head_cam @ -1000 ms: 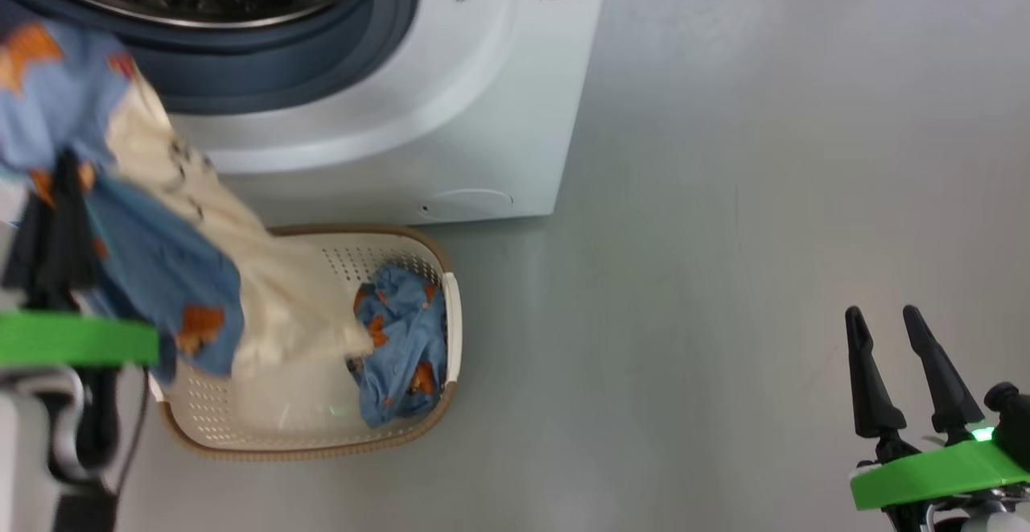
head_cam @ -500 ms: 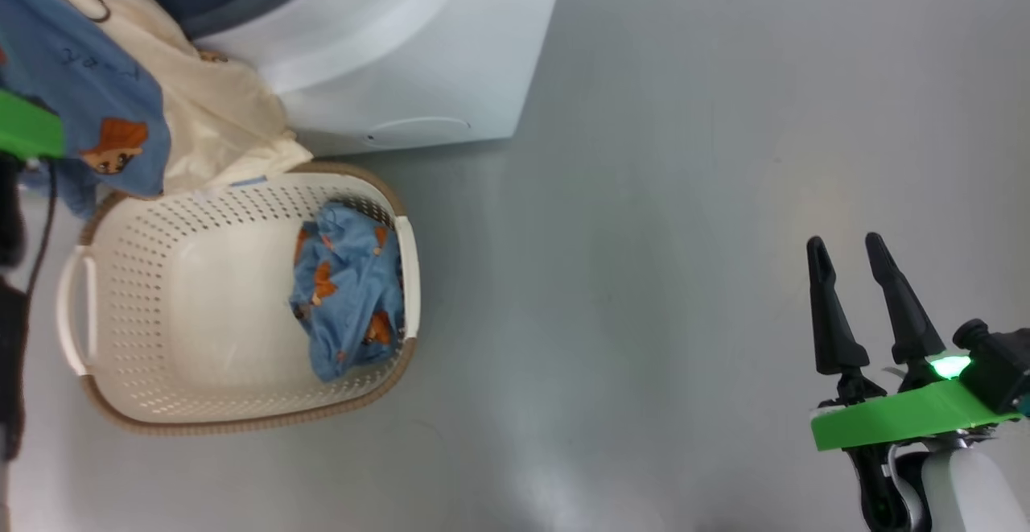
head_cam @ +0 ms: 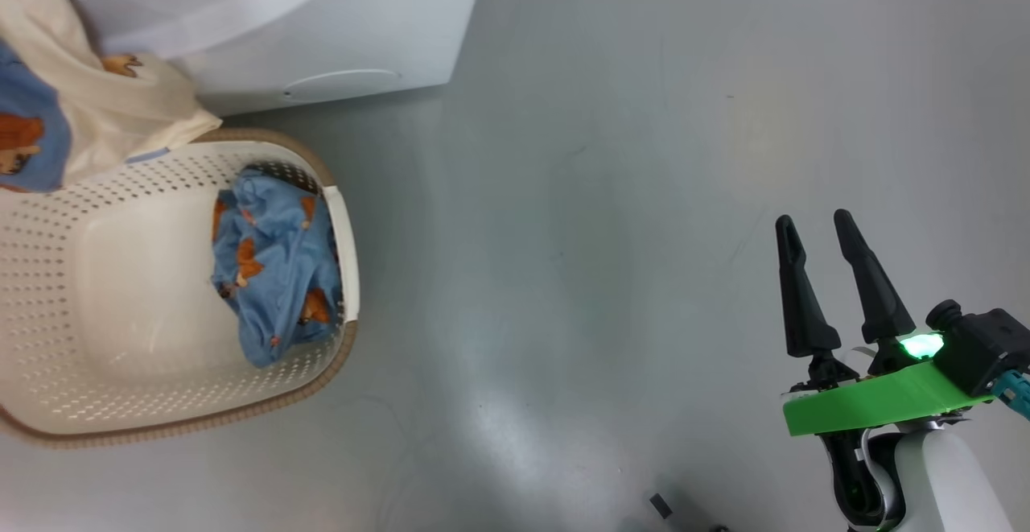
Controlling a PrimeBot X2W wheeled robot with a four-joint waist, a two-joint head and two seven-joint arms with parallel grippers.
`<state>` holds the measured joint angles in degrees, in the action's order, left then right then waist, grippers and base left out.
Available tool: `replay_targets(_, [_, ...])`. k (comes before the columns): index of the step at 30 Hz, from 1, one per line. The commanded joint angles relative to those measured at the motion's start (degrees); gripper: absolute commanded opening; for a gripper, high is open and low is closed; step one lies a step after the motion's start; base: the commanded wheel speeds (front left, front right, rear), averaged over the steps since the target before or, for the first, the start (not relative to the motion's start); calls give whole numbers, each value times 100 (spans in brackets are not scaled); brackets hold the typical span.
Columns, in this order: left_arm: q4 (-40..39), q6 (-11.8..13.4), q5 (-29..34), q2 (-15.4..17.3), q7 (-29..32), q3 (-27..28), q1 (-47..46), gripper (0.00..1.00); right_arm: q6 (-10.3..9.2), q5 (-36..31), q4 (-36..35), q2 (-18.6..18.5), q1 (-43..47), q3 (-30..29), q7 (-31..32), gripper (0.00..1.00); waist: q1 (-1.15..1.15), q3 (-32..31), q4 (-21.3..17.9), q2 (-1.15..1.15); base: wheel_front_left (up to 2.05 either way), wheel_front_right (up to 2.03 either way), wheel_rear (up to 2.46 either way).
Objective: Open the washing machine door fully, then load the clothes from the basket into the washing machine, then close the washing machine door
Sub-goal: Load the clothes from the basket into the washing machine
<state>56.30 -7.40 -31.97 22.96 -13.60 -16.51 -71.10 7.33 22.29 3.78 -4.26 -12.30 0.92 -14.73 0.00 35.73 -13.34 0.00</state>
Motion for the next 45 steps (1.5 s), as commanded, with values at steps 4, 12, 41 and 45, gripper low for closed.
replay_targets(4, [15,-9,22,450,-75,-147,-626,0,16,15,-128,12,-3,163,-27,100,0,128,-157,0,0,0,0])
replay_targets(12, [-1090,64,545,511,-138,400,-1188,0,16,23,-182,62,-89,191,-27,100,0,295,-230,0,0,0,0])
replay_targets(41, [-159,-8,840,-33,-140,673,-531,100,16,-9,-171,-18,-152,196,-27,100,0,207,55,0,0,0,0])
replay_targets(45, [-298,-8,707,-97,-140,735,-344,100,16,-12,-171,-40,-151,170,-27,100,0,187,112,0,0,0,0])
